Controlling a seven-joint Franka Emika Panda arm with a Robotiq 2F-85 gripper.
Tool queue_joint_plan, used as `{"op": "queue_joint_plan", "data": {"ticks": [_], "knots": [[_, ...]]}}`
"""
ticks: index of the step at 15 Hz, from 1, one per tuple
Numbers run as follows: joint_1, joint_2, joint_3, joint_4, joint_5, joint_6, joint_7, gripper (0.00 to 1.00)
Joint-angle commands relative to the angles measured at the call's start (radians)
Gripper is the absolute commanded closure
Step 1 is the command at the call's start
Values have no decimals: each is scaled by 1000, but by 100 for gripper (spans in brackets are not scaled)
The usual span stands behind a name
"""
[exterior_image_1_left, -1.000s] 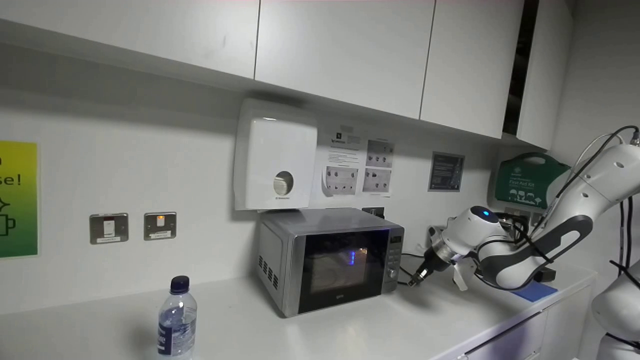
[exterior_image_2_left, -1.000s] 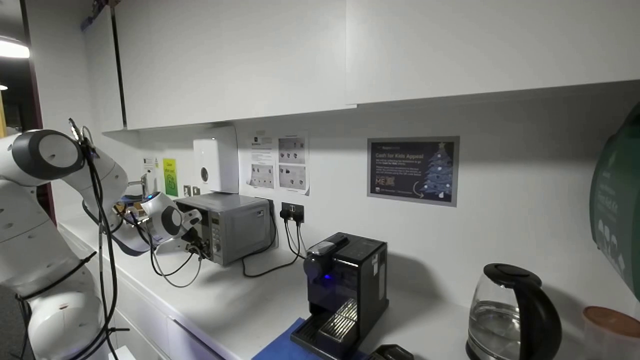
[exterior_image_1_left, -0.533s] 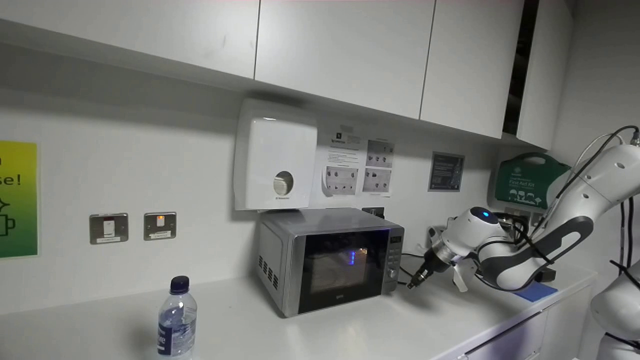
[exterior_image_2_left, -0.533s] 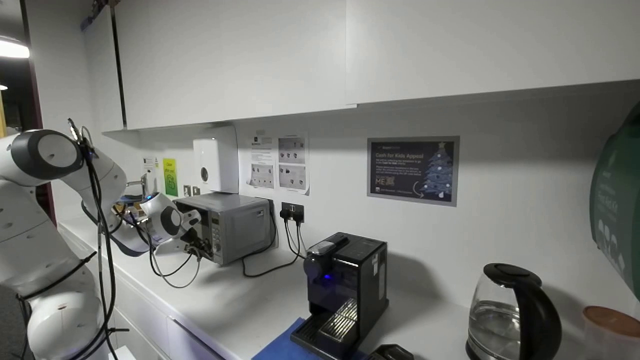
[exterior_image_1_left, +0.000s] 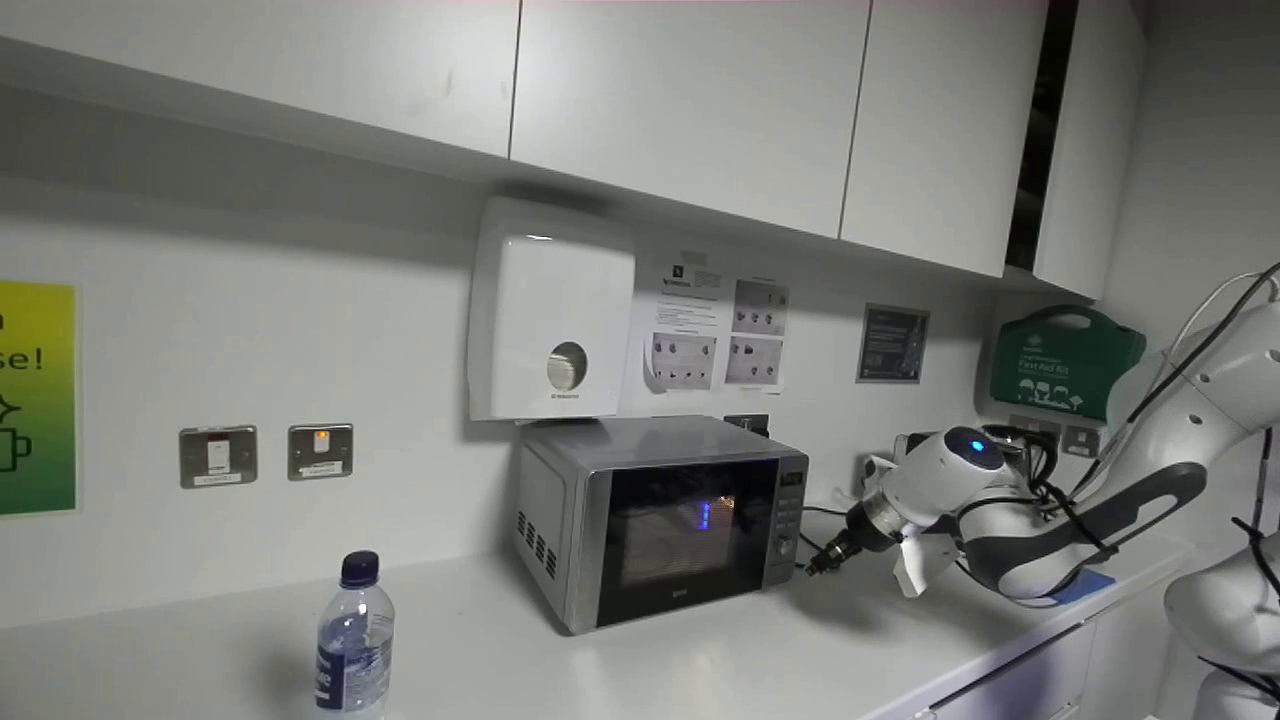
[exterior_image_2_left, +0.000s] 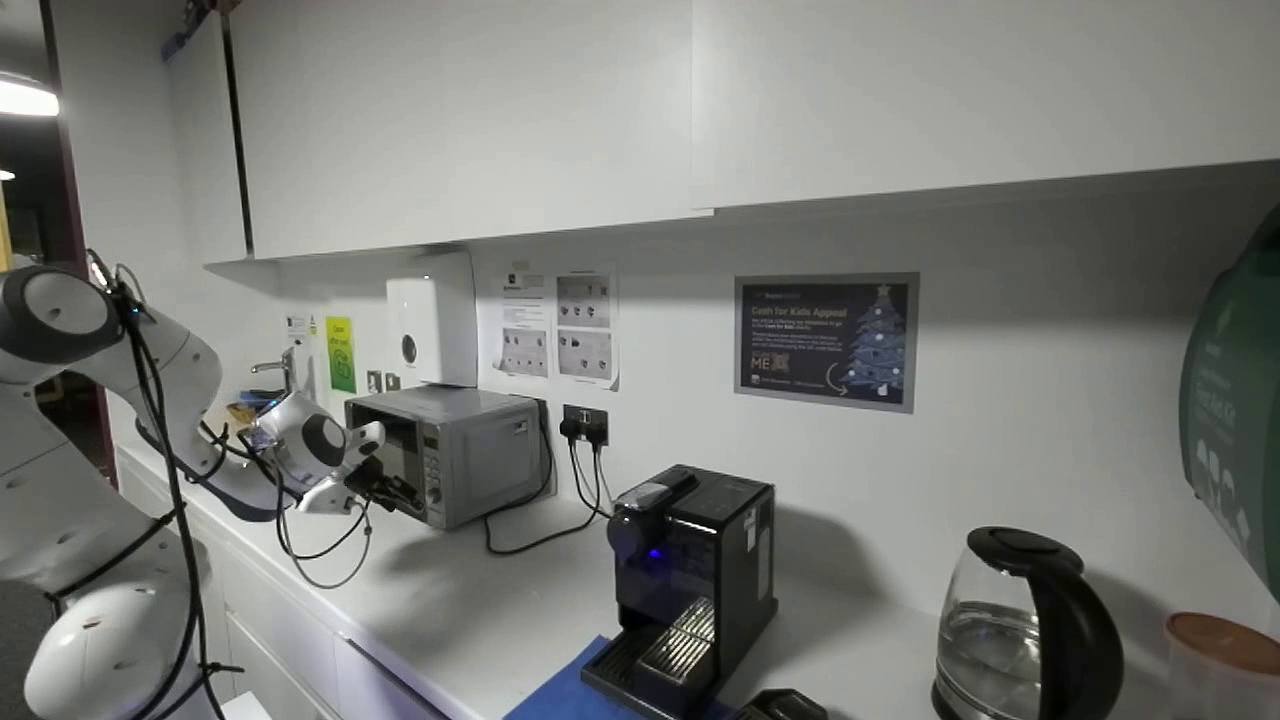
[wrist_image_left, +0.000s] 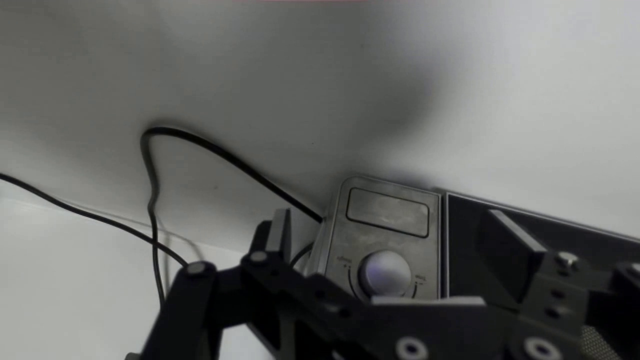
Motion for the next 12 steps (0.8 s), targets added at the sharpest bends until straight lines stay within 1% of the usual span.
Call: {"op": "queue_joint_plan", "data": {"ticks": [1, 2, 4, 5, 8, 9, 11, 12], "knots": [[-107, -84, 120, -6, -2, 55, 131, 5], [-130, -98, 150, -6, 1, 68, 162, 26], [-174, -122, 200, -6, 4, 99, 214, 31], [-201, -140, 226, -8, 5, 126, 240, 36], [-279, -193, 298, -8, 13, 207, 303, 58], [-300, -222, 338, -18, 140, 237, 219, 67], [-351, -238, 395, -17, 238, 287, 182, 81], [-374, -239, 425, -14, 288, 307, 156, 90]]}}
